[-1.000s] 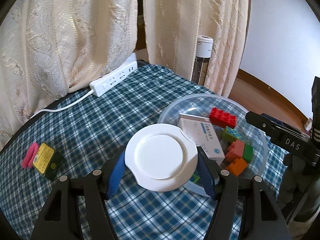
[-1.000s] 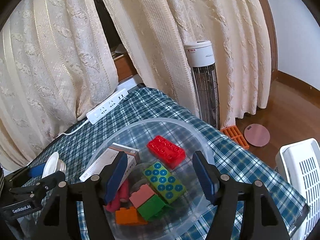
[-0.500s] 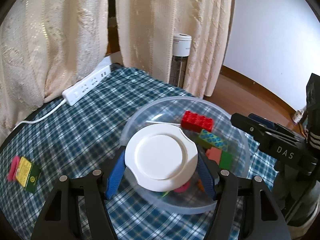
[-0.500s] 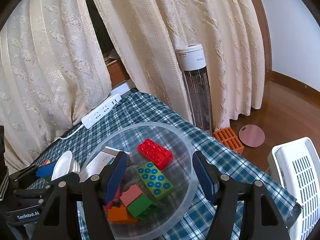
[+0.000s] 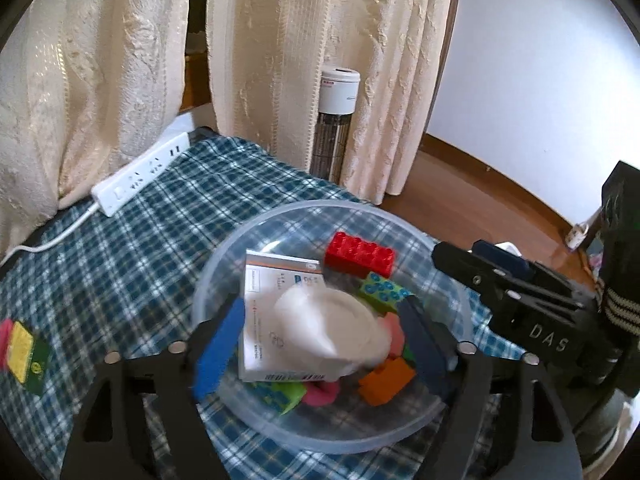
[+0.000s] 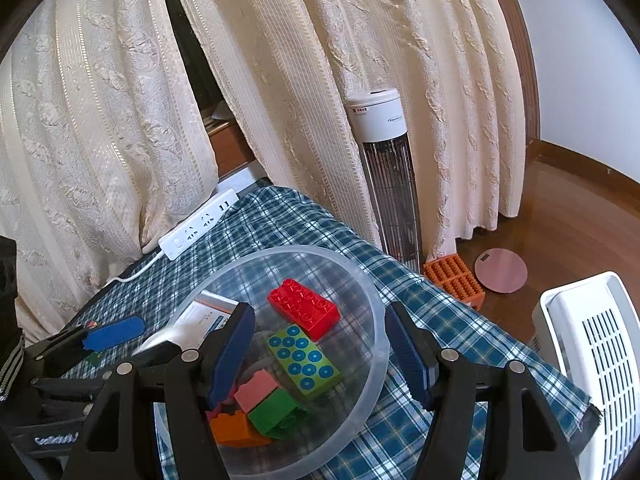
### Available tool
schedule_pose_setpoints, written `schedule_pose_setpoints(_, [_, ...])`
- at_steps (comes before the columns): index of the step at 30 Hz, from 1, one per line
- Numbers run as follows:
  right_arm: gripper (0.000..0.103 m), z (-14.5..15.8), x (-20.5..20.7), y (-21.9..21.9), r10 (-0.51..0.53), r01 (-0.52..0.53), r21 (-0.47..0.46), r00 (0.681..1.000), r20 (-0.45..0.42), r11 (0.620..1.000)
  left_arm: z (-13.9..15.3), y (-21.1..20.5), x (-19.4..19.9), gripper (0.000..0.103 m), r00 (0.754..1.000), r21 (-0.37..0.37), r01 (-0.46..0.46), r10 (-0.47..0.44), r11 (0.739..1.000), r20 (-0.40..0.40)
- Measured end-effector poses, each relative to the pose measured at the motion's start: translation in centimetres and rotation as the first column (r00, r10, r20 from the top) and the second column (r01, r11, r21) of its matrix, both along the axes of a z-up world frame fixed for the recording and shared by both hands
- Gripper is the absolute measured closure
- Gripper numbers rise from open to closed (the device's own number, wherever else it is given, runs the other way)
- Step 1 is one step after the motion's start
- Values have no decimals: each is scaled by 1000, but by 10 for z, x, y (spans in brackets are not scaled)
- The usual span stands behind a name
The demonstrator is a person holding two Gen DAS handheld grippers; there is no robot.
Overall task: Organize objects
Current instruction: 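Release the dotted block into the bowl with the right gripper while the left gripper drops the cup in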
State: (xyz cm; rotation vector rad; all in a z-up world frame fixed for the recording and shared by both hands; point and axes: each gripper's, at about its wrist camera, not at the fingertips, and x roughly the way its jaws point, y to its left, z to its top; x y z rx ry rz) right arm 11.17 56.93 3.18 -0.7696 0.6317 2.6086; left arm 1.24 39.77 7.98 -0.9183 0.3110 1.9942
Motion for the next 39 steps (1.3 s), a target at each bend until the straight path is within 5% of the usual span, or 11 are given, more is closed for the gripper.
schedule_pose_setpoints(39, [32,12,-24,-61,131,-131,19,991,0,991,9,-94,-25,22,979,-17,-193,191,981,-63])
